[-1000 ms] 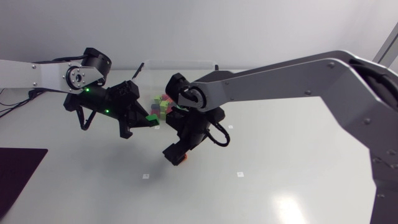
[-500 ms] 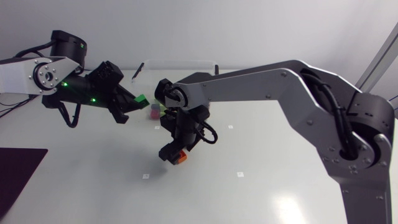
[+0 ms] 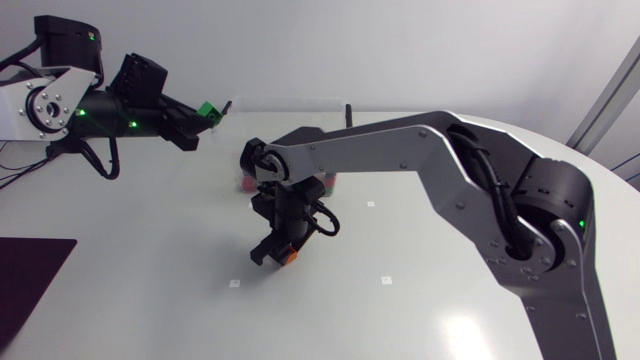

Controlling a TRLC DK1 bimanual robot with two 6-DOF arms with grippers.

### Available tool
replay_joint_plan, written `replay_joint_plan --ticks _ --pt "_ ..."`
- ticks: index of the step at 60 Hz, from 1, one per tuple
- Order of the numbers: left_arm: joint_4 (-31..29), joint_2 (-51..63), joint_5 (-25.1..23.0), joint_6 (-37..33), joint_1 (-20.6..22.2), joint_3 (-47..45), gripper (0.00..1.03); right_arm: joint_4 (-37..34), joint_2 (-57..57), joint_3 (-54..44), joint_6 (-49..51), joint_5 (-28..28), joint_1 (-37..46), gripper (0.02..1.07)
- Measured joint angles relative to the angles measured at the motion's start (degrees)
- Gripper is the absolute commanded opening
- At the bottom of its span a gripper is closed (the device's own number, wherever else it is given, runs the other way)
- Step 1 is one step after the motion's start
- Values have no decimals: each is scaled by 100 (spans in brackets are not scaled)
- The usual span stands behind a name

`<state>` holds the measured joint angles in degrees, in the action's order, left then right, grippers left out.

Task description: Place the duplo bricks in the container

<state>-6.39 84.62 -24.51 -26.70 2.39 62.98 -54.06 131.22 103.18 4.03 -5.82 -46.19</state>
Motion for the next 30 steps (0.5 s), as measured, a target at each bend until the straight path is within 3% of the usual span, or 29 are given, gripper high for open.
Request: replay_joint_plan --ticks 17,30 --pt "199 273 85 323 -50 415 21 9 -125 -125 0 22 15 34" --pt "210 973 103 520 -28 933 21 24 -879 -678 2 35 184 34"
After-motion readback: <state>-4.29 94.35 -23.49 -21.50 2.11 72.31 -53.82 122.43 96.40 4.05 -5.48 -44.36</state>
